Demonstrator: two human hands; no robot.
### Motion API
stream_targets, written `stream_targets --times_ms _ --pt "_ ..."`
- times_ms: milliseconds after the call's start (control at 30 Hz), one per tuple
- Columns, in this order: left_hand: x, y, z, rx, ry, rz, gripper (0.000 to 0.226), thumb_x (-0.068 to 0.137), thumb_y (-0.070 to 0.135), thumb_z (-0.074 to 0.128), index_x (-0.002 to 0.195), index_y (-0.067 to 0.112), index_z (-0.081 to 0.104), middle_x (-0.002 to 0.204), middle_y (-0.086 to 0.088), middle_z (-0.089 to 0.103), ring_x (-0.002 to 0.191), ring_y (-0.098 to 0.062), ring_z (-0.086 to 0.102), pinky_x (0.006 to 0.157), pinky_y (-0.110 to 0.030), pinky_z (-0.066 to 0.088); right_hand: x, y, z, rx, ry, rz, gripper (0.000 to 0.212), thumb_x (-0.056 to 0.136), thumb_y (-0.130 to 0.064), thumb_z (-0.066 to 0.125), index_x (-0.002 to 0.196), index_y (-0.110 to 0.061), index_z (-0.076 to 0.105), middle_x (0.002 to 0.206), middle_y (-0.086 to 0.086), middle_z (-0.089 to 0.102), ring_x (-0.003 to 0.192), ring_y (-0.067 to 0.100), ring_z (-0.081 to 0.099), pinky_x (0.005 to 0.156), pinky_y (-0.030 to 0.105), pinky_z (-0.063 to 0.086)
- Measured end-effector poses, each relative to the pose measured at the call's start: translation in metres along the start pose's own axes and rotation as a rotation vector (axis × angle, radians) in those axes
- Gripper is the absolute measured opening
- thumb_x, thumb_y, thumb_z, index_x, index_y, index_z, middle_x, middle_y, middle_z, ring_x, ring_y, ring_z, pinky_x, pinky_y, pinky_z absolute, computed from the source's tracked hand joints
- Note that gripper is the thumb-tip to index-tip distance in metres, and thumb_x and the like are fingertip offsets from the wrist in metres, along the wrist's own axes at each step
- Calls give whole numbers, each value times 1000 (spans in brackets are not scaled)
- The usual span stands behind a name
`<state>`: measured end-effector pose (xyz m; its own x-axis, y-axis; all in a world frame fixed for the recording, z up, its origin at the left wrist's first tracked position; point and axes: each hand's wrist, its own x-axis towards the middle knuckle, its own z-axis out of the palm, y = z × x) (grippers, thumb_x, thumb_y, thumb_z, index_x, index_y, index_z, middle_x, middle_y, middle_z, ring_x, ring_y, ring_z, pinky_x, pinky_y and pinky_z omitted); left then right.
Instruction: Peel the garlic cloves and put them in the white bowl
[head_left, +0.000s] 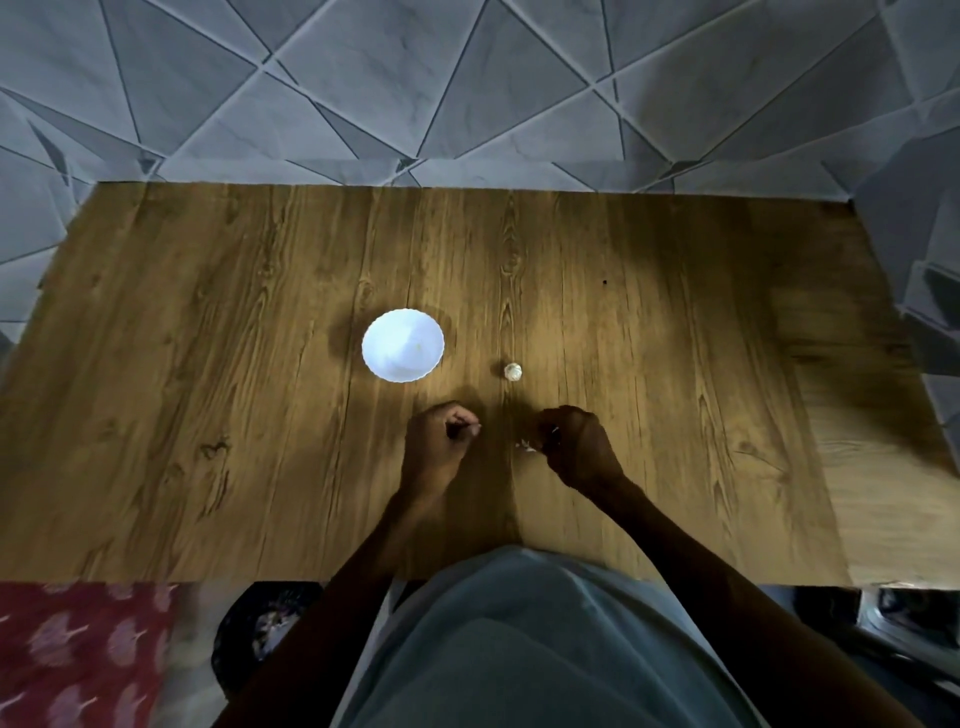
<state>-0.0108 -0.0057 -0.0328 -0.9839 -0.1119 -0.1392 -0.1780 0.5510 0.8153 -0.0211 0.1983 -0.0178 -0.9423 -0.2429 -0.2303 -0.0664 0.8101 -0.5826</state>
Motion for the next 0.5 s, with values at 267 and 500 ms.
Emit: stream_targets --times_ms 267,500 --pt "3 -15 -1 71 41 -57 16 79 7 75 91 17 71 84 7 66 75 1 57 75 -17 49 -6 -5 16 -281 2 -266 39 86 10 55 118 -9 68 118 11 62 96 26 64 73 30 56" --pt "-14 -6 -2 -51 101 7 11 87 9 67 96 14 72 93 7 70 89 0 63 78 -7 44 -5 2 16 -484 43 -512 15 80 -5 68 95 -5 72 96 13 68 72 27 63 48 35 52"
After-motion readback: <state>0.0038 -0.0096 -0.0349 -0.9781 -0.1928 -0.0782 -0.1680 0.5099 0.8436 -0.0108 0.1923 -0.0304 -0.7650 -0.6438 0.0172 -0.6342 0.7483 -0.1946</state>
